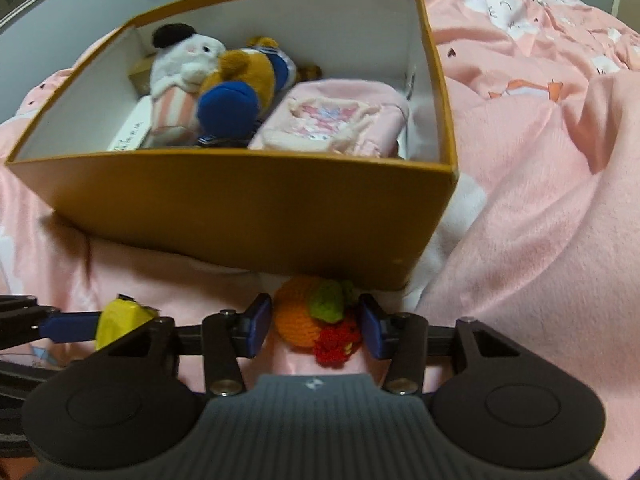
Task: Organize objects
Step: 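Grasp the yellow tape measure with the left gripper while the right grasps the crocheted orange fruit, then lift the tape measure with the left gripper while the right carries the crocheted fruit into the box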
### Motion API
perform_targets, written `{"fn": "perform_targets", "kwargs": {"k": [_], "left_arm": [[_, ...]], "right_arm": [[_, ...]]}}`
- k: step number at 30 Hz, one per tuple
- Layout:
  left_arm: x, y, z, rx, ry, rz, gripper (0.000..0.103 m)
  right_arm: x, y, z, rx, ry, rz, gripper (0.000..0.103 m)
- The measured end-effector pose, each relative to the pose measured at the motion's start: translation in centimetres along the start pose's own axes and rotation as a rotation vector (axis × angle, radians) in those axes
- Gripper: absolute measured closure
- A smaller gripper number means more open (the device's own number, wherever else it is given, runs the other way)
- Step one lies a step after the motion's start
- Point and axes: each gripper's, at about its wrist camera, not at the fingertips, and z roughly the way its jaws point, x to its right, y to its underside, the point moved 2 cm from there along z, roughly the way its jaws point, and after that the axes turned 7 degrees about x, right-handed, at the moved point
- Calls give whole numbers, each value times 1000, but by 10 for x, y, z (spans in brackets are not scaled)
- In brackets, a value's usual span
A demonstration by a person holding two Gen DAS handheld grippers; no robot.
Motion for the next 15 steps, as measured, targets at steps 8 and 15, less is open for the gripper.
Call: {"fn": "perform_targets", "kwargs": {"k": [8, 15], "left_arm": [[2, -2, -12, -6, 39, -3, 45], [14, -26, -52, 53, 139, -4, 45]], "right_arm": [[1, 6, -10, 11, -20, 17, 55], [-15, 3, -81, 99, -90, -72, 56]]}}
